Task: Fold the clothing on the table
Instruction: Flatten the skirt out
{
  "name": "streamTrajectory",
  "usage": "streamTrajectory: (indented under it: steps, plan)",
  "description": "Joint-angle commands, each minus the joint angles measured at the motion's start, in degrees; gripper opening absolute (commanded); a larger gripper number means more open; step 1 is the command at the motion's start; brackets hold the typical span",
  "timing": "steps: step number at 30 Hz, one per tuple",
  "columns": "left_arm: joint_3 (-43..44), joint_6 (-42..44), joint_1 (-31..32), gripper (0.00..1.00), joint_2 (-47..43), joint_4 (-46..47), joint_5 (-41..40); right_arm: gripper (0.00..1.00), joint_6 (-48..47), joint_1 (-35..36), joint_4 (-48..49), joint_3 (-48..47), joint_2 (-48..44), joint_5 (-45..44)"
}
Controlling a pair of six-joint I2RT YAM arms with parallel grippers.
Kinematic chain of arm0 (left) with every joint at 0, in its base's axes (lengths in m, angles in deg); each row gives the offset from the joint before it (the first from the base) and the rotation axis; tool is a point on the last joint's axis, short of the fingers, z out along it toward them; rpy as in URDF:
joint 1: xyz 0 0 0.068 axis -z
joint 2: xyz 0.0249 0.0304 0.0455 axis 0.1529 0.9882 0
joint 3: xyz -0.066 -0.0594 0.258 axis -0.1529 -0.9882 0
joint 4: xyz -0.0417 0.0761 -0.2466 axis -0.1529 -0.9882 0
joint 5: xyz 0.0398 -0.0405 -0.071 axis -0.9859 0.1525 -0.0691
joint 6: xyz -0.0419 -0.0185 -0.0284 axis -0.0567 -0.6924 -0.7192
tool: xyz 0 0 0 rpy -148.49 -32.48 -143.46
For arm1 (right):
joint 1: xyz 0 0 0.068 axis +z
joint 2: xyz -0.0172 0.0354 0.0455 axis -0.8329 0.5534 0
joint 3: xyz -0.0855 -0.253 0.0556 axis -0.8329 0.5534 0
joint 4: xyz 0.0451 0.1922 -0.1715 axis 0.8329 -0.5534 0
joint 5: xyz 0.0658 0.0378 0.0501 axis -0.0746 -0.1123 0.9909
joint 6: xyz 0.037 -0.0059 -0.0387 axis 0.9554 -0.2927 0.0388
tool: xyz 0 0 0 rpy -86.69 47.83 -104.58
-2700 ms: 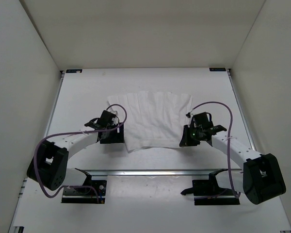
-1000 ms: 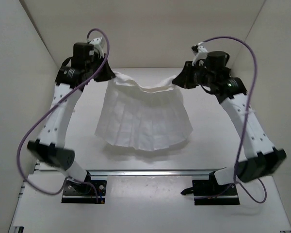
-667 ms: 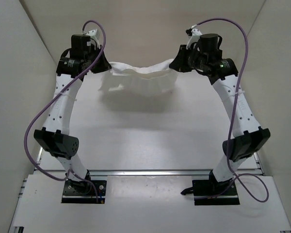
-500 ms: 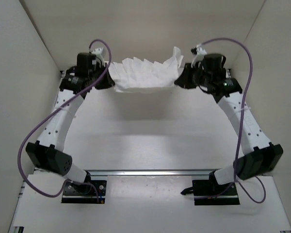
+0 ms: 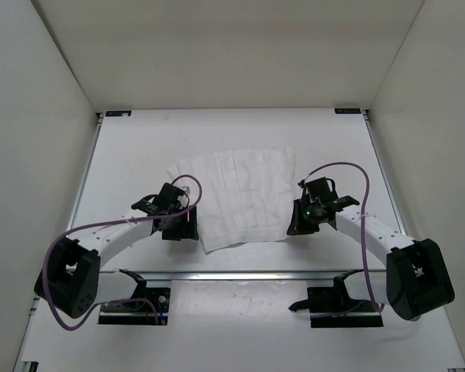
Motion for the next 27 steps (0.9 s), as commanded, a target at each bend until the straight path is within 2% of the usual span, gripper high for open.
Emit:
streamTrajectory:
  steps: [1,6,11,16,17,18,19,21,24,26,27]
  plan:
    - [-1.59,-4.43,1.89,0.73,-5.71,7.45,-0.56,0.00,1.01,0.60,6.82,-0.20,-2.53,0.40]
    - [-3.97,-9.09,7.24,0.70,-6.59,11.68,0.33,0.00,1.10,1.30,8.31,0.58,-2.01,1.10]
    - [-3.97,-10.50,10.14,0.63,-2.38,12.65,0.68,0.00,1.89,2.00,9.37,0.59,-1.83,1.54]
    - [-6.86,-12.43,11.38,0.63,-0.88,14.13,0.77,0.00,1.36,2.71,8.76,0.68,-2.80,1.63]
    - [-7.31,-12.43,11.12,0.60,-0.70,15.18,1.20,0.00,1.27,2.62,9.19,0.85,-3.06,1.55]
    - [-7.48,-12.52,11.12,0.50,-0.18,15.37,0.69,0.00,1.27,2.80,9.19,0.85,-3.50,1.89]
    - [-7.22,-12.52,11.38,0.36,0.43,15.28,-0.02,0.00,1.36,2.80,9.19,1.02,-3.33,1.72]
    - [-6.52,-11.91,11.38,0.21,1.75,15.46,-0.73,0.00,1.10,2.88,8.41,1.20,-4.03,2.24]
    - [-4.68,-9.46,10.07,0.12,1.15,13.71,-0.28,0.00,-0.39,2.36,5.17,-0.37,-5.43,2.95]
    - [-1.52,-7.78,8.58,0.01,-2.53,8.71,-1.78,0.00,-1.71,1.48,1.92,-2.39,-6.66,3.30]
    - [-0.38,-6.91,7.61,0.00,-3.33,7.04,-1.43,0.00,-2.76,0.96,-0.19,-3.53,-7.71,3.39]
